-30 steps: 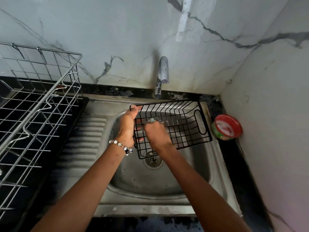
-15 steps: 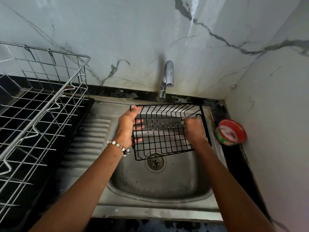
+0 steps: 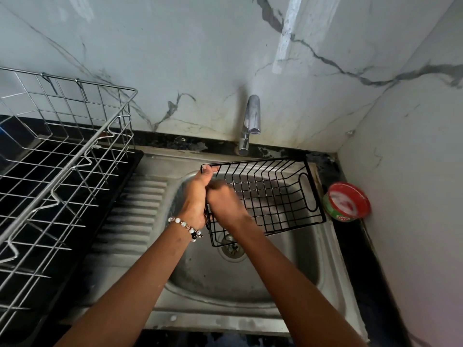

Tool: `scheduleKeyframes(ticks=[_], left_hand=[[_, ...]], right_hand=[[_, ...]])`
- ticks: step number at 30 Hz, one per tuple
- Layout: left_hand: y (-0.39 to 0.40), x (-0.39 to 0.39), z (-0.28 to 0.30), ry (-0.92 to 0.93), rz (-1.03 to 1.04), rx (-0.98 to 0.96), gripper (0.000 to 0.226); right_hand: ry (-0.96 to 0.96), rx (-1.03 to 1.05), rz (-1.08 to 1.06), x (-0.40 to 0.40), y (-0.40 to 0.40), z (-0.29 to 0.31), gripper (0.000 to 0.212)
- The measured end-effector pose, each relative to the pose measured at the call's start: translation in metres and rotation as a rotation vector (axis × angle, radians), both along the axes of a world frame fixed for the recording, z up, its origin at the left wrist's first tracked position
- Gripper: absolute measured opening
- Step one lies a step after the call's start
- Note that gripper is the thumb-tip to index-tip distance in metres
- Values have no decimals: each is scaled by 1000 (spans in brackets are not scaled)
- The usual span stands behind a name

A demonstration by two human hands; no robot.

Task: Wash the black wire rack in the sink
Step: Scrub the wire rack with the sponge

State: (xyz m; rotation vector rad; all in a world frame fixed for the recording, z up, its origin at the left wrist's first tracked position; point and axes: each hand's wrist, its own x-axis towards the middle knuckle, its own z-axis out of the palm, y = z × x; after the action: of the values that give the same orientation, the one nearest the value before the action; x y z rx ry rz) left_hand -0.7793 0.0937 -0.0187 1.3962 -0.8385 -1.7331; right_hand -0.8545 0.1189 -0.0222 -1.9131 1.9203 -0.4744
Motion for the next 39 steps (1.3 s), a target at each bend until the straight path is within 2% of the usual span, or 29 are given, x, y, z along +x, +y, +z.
scheduleKeyframes(ticks=[1,3,6,10,13,14,17,20,23,27,28,31,32,33,35,39], left_hand=[[0,1,-1,-15,-13,-12,35],[1,4,2,-43,-48,-19,37],[-2,9,3,-61,-96,-36,38],[-3,12,5,-73,-130,-42,37],[-4,12,5,-72,-124,-56,36],[-4,11,5,-72,-119,-60,36],[-1,4,5,-76,-113,-60,41],[3,-3,7,-65,-72,-46,42],[6,-7,10,-54,-57,-31,42],[2,-5,5,-27,-24,-57,51],[1,-3,4,-38,-15,-66,51],[-5,3,-6,-116,-24,-88,78],[-3,5,-2,-119,-33,-89,75],[-1,6,3,-120,-41,-82,63],[0,8,8,-87,-48,-63,41],[-1,7,6,-76,-51,-51,36]], right_hand=[[13,-57,91,-2,-2,-4,30],[5,-37,169,-15,0,-6,30],[257,-83,306,-56,1,-17,33],[333,-85,146,-108,15,-15,35],[490,21,-50,-146,19,-18,33],[456,47,-144,-151,21,-18,29],[402,45,-377,-130,23,-11,20],[389,27,-410,-91,19,-9,20],[243,3,-303,-46,15,-7,22],[123,-23,42,-18,12,-12,24],[123,-30,126,-22,14,-13,26],[274,-21,359,-45,27,-15,26],[290,-28,369,-55,32,-16,26],[329,-60,363,-69,34,-21,27],[358,35,233,-98,33,-27,26],[357,103,-231,-137,32,-23,23]])
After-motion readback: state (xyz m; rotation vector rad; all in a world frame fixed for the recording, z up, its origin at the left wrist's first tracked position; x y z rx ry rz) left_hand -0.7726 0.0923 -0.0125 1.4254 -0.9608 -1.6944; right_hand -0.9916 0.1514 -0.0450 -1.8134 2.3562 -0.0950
